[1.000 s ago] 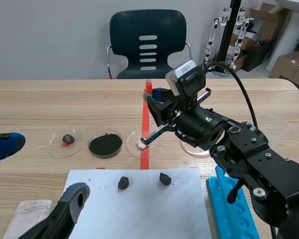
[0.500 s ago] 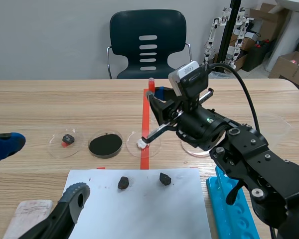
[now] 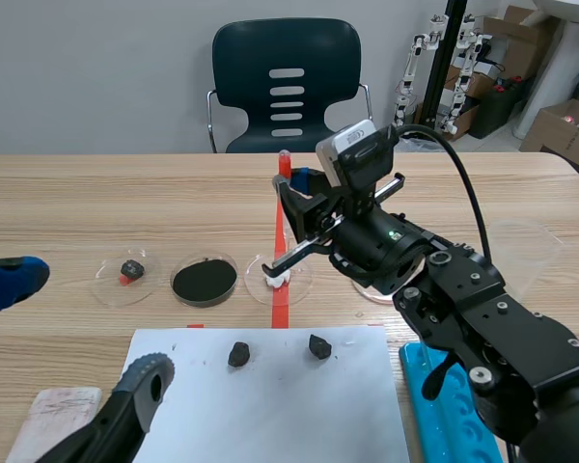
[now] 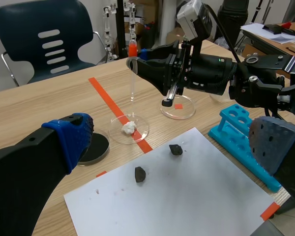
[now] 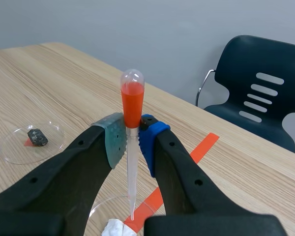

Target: Squeeze the dropper onto the mineral

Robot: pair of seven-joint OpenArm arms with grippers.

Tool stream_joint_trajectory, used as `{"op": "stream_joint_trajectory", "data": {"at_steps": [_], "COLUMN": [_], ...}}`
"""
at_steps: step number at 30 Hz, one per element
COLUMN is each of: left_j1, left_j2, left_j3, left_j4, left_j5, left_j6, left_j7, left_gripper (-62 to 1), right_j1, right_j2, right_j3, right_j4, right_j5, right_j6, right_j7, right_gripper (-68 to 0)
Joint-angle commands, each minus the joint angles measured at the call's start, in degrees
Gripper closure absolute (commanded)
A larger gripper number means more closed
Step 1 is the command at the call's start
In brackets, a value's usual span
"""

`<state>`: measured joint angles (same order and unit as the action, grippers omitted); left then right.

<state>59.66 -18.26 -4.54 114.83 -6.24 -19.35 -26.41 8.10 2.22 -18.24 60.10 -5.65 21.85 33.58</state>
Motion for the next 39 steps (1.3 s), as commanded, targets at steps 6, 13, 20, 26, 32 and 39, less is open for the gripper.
{"op": "stream_joint_trajectory", "data": {"at_steps": [6,13,20,26,32,39], "left_j1": [0.17,0.17,0.17,0.17,0.17,0.17], "left_j2": [0.13,0.13,0.13,0.13,0.13,0.13], "left_j3": [0.11,0.11,0.11,0.11,0.11,0.11], "left_j4": [0.35,0.35,0.35,0.35,0.35,0.35], "left_j5": [-0.39,-0.39,-0.39,-0.39,-0.39,-0.39], "left_j6": [-0.11,-0.11,-0.11,-0.11,-0.11,-0.11], "left_j7": [-0.76,-0.76,-0.76,-0.76,-0.76,-0.76], "left_gripper": [-62.3,-62.3,-62.3,-62.3,-62.3,-62.3], "right_j1": [1.57,1.57,1.57,1.57,1.57,1.57], "right_j2": [-0.17,-0.17,-0.17,-0.17,-0.17,-0.28], "right_j3": [0.17,0.17,0.17,0.17,0.17,0.15], "right_j4": [0.15,0.15,0.15,0.15,0.15,0.15], "right_j5": [0.44,0.46,0.46,0.46,0.46,0.48], "right_j6": [0.02,0.02,0.02,0.02,0.02,0.07], "right_j7": [0.63,0.44,0.46,0.48,0.48,0.96], "right_gripper": [-8.1,-8.1,-7.5,-5.9,-3.2,-3.2]}}
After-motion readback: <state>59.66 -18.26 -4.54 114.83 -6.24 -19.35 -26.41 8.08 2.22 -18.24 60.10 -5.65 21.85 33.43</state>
